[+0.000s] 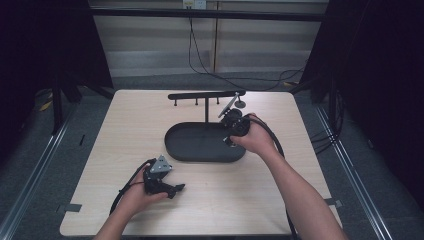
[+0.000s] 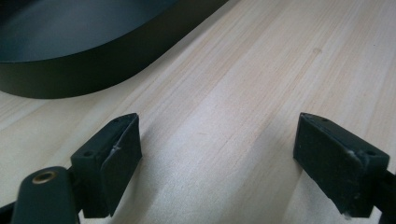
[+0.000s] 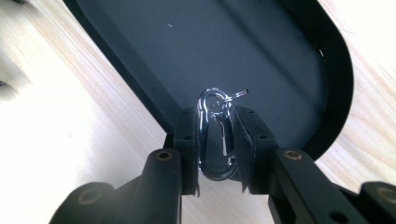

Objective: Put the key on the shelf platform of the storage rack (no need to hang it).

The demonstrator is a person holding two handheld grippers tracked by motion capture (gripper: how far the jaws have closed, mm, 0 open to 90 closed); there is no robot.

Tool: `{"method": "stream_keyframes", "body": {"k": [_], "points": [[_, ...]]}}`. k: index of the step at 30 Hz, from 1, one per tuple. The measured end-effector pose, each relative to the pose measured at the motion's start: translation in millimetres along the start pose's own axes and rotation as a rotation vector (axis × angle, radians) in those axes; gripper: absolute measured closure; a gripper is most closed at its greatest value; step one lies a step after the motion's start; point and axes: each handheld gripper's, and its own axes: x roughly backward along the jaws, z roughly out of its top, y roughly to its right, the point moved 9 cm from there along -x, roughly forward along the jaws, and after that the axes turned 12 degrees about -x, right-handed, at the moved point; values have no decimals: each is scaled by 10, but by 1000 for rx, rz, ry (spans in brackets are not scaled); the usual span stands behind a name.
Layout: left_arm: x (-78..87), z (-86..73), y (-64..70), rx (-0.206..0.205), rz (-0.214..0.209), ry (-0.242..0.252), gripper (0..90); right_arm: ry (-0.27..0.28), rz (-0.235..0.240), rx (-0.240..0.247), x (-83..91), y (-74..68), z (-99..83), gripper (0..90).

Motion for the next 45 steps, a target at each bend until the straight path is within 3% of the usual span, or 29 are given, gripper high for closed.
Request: {"method": "stream_keyframes", "body": {"k": [45], "points": [[-3,1,1,0,1,2,147,14,-6,-12,-306,89,103,705]]}}
